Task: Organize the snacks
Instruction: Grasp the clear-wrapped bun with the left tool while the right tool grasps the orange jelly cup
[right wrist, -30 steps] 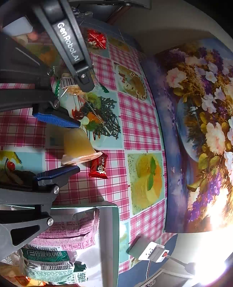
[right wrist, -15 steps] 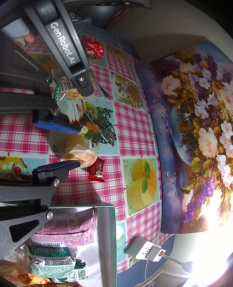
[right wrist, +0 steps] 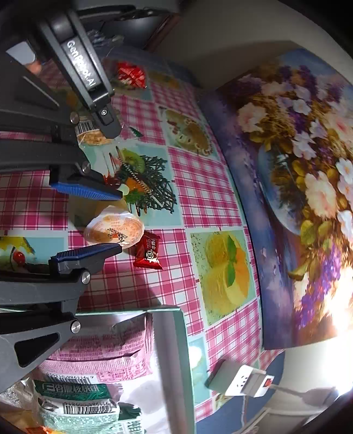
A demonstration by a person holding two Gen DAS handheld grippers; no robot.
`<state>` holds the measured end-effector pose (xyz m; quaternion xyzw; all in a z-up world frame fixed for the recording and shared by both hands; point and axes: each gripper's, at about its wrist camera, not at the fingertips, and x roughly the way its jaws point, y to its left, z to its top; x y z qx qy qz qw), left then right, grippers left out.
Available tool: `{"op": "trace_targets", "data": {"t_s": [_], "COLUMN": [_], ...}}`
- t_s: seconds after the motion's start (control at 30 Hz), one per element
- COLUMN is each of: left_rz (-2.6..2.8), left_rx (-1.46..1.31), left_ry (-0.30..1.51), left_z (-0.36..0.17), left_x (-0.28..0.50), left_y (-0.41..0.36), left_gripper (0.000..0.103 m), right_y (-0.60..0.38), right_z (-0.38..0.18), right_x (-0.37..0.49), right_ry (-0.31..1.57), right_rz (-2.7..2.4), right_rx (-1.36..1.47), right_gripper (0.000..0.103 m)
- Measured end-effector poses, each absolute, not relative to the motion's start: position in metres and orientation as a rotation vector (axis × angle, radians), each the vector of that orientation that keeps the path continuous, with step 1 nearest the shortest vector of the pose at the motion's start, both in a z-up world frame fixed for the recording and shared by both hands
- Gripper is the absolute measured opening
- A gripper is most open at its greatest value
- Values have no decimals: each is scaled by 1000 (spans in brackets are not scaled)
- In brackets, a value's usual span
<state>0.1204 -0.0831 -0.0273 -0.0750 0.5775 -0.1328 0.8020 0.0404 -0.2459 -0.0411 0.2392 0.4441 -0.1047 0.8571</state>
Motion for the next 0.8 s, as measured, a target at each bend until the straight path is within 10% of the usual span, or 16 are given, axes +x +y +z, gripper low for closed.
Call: {"op": "trace_targets", "data": {"t_s": [0.07,0.8], "left_rz": [-283,-233], "left_rx": [-166,-198], "left_ry": [1243,1268], "left_z": [-28,-41], "left_x": [122,130], "left_y": [-83,-75], "left_gripper": [50,50], "right_y": [-240,-211], "right_z": [-42,-56], "right_x": [44,65], "right_ry": [938,996], "right_rz": [-222,-292], "right_rx": [466,198], "right_gripper": [57,51]}}
